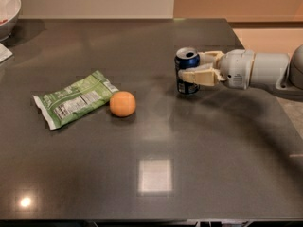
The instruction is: Place pepsi can upright
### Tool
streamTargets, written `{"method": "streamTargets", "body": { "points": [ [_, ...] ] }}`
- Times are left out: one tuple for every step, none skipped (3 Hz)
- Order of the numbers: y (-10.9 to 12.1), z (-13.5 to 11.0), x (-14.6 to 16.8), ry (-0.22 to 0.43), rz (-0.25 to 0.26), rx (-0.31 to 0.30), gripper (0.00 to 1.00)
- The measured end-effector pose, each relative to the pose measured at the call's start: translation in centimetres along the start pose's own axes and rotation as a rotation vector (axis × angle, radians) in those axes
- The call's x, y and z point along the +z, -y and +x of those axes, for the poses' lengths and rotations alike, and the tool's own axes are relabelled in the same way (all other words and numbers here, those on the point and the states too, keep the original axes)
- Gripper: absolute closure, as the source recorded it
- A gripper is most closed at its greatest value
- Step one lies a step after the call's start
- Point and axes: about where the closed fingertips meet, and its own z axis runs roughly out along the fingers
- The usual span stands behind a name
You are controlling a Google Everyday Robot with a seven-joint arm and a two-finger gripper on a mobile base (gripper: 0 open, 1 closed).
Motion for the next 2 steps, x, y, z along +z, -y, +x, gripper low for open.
{"method": "streamTargets", "body": {
  "points": [
    [0.28, 0.78, -0.29, 0.02, 0.012, 0.026, 1.0],
    [0.66, 1.64, -0.55, 0.03, 0.028, 0.064, 1.0]
  ]
}}
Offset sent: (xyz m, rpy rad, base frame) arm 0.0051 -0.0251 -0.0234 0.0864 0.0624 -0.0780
